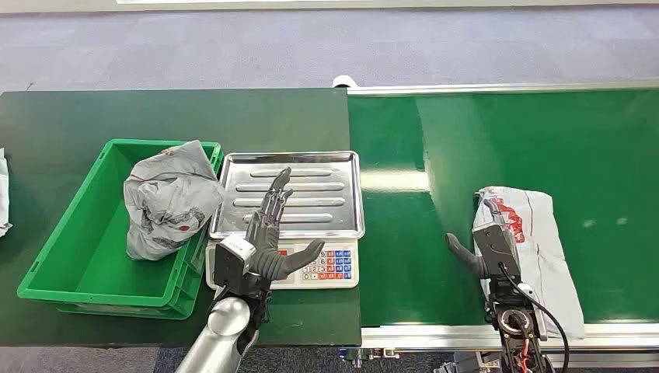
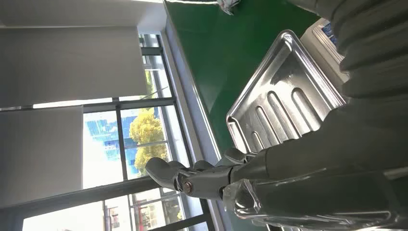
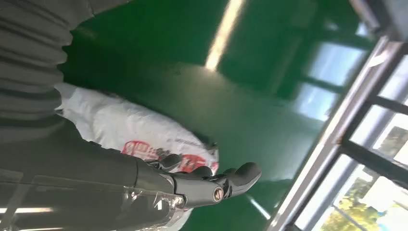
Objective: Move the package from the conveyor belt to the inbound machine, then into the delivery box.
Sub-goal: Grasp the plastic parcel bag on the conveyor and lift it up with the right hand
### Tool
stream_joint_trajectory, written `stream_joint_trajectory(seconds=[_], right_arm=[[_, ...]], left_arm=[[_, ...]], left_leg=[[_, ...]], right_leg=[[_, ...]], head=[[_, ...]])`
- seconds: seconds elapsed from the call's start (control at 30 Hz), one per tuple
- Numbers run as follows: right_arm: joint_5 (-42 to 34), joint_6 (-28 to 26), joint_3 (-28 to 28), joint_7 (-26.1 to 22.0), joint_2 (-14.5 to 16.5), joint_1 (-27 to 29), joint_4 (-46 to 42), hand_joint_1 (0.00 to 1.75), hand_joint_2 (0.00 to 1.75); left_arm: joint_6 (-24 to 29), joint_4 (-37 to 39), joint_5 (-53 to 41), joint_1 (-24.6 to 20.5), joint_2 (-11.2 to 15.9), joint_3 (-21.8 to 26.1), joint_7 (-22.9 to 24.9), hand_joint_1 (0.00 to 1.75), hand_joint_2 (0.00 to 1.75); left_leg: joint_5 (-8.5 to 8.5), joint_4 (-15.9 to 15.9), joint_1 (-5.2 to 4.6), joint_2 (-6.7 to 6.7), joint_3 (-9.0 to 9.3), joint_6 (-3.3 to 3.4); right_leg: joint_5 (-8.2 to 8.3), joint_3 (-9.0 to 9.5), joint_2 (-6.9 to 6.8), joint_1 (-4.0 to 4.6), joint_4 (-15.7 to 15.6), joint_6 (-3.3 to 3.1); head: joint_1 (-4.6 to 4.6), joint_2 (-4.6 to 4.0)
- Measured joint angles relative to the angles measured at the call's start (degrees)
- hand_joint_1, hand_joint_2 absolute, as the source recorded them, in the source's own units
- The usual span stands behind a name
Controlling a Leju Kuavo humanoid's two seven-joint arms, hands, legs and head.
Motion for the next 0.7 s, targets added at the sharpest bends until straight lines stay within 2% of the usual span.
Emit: stream_joint_trajectory(seconds=[0.07, 0.3, 0.43, 0.6, 0.7], right_arm=[[1.5, -0.7, -0.5, 1.6, -0.4, -0.4, 0.8, 0.0, 1.75], [14.9, -3.4, -5.5, 15.5, -3.7, -3.2, 9.5, 0.0, 1.75], [20.6, -3.3, -7.4, 18.7, -4.8, -3.8, 13.4, 0.0, 1.75], [29.4, -0.7, -8.0, 24.7, -5.5, -6.0, 16.9, 0.0, 1.75], [32.5, 0.2, -8.0, 26.1, -5.6, -7.5, 18.8, 0.0, 1.75]], left_arm=[[0.1, -0.2, 0.0, 0.1, 0.0, 0.0, 0.1, 0.0, 1.75], [0.1, -2.2, 1.0, 0.7, 0.3, 0.3, 1.1, 0.0, 1.75], [0.2, -3.2, 1.0, 0.7, 0.3, 0.6, 1.9, 0.0, 1.75], [0.3, -4.2, 1.0, 0.9, 0.3, 0.6, 2.7, 0.0, 1.75], [0.3, -4.7, 1.0, 1.2, 0.3, 0.7, 3.0, 0.0, 1.75]], left_leg=[[0.0, 0.0, 0.0, -0.01, 0.0, 0.0], [0.01, 0.0, -0.06, -0.04, -0.01, 0.02], [0.0, 0.0, -0.07, -0.02, 0.0, 0.02], [0.0, 0.0, -0.02, -0.02, 0.08, 0.02], [0.01, 0.0, -0.02, -0.02, 0.18, 0.03]], right_leg=[[0.0, 0.0, 0.0, 0.0, 0.0, 0.0], [0.01, 0.03, -0.01, -0.09, 0.0, 0.02], [0.01, 0.02, 0.0, -0.09, 0.0, 0.03], [0.0, 0.08, -0.01, -0.05, 0.0, 0.02], [-0.03, 0.21, -0.04, -0.05, 0.0, 0.04]], head=[[0.01, 0.0], [0.02, -0.01], [0.01, 0.0], [0.01, 0.0], [0.02, 0.0]])
